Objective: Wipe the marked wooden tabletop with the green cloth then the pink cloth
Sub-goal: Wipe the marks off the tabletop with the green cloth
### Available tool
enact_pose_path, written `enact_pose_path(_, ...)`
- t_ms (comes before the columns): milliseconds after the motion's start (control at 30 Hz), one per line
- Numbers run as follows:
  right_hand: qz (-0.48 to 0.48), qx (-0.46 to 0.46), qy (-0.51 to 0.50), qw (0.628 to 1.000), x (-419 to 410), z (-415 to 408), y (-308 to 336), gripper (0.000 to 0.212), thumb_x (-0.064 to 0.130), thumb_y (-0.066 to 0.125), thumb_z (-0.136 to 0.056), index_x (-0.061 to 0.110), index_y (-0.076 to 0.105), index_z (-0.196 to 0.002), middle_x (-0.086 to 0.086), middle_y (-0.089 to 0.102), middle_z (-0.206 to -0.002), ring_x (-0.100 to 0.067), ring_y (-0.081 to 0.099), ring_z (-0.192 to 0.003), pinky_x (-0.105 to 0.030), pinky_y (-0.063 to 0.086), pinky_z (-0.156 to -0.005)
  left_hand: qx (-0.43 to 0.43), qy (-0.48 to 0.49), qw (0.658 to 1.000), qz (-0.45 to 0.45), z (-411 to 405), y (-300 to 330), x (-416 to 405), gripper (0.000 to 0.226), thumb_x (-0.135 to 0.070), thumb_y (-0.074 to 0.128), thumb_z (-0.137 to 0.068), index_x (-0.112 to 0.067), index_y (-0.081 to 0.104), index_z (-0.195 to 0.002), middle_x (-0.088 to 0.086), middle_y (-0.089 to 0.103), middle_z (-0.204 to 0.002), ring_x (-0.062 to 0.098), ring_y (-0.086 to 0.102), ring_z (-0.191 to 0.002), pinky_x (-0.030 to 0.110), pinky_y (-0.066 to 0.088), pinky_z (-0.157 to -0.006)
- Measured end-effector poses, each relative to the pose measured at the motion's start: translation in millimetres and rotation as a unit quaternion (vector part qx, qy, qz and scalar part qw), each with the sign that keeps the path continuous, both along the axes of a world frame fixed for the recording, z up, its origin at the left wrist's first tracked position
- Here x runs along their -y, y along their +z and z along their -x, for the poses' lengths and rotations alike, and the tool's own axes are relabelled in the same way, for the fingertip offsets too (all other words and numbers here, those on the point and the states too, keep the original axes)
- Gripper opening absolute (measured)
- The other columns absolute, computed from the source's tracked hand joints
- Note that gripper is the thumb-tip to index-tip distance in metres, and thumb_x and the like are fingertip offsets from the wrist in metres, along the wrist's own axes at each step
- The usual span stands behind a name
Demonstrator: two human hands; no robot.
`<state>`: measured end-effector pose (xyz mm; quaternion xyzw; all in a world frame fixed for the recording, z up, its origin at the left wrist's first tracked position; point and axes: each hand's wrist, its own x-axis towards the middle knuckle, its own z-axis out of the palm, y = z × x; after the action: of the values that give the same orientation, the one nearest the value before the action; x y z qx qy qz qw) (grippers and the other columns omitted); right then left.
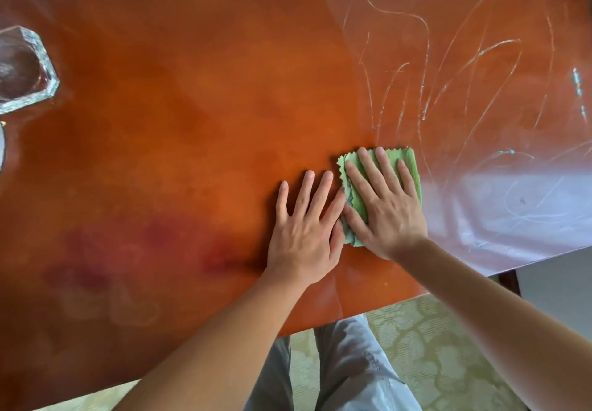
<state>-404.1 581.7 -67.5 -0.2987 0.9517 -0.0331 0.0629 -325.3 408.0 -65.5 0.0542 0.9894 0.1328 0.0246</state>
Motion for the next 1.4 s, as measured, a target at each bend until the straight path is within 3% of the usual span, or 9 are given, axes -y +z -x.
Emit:
enact_pose_path(200,-0.017,0.006,0.044,0.999,13,47,5,0.071,0.062,0.017,-0.104,0.023,0.019,-0.163,-0.004,0.014,-0.170,-0.027,0.005,-0.158,-0.050,0.004,-0.127,0.002,0.019,1.000,0.018,0,-1,-2,0.062,-0.041,0.038,-0.101,-0.015,0.037,-0.157,0.004,0.026,-0.167,0.027,0.018,-0.156,0.059,0.014,-0.123)
enact_pose_path(333,-0.028,0.020,0.042,0.999,23,76,9,0.070,0.061,0.014,-0.104,0.024,0.014,-0.163,-0.004,0.011,-0.171,-0.026,0.002,-0.158,-0.050,0.004,-0.127,0.008,0.019,1.000,0.019,1,1,-2,0.059,-0.042,0.041,-0.100,-0.020,0.039,-0.156,0.001,0.029,-0.166,0.026,0.019,-0.156,0.058,0.014,-0.123)
enact_pose_path(633,0.001,0.040,0.041,0.998,24,79,10,0.067,0.057,0.015,-0.105,0.024,0.015,-0.163,-0.003,0.011,-0.171,-0.026,0.001,-0.158,-0.052,0.007,-0.127,0.007,0.013,1.000,-0.002,25,11,10,0.048,-0.036,0.048,-0.098,-0.025,0.054,-0.144,0.004,0.049,-0.152,0.026,0.042,-0.142,0.052,0.028,-0.115)
enact_pose_path(800,0.003,0.039,0.043,0.998,25,81,6,0.067,0.056,0.018,-0.105,0.024,0.014,-0.163,-0.003,0.010,-0.171,-0.026,0.000,-0.158,-0.049,0.003,-0.128,-0.012,0.049,0.998,-0.026,72,16,29,0.053,-0.030,0.052,-0.096,-0.015,0.049,-0.146,0.021,0.045,-0.148,0.037,0.037,-0.143,0.054,0.020,-0.124)
enact_pose_path(900,0.004,0.038,0.042,0.998,25,83,5,0.067,0.057,0.019,-0.105,0.023,0.015,-0.163,-0.004,0.010,-0.171,-0.026,0.000,-0.158,-0.048,0.001,-0.128,0.023,0.029,0.999,-0.015,109,18,36,0.061,-0.035,0.044,-0.096,-0.010,0.039,-0.151,0.027,0.035,-0.153,0.042,0.029,-0.148,0.055,0.013,-0.126)
enact_pose_path(1100,0.000,0.040,0.024,0.999,35,100,7,0.069,0.059,0.023,-0.104,0.024,0.018,-0.163,-0.003,0.012,-0.170,-0.027,0.000,-0.158,-0.050,0.004,-0.127,0.038,0.064,0.994,0.083,161,9,49,0.062,-0.051,0.028,-0.099,-0.029,0.031,-0.157,0.007,0.019,-0.169,0.030,0.012,-0.157,0.065,0.007,-0.122)
enact_pose_path(1400,-0.002,0.055,0.011,0.998,56,141,12,0.071,0.058,0.017,-0.102,0.024,0.013,-0.164,-0.002,0.005,-0.171,-0.025,-0.006,-0.158,-0.049,-0.001,-0.127,-0.020,0.085,0.995,0.039,159,4,49,0.053,-0.039,0.040,-0.101,-0.021,0.045,-0.151,0.006,0.034,-0.164,0.030,0.025,-0.154,0.067,0.015,-0.119)
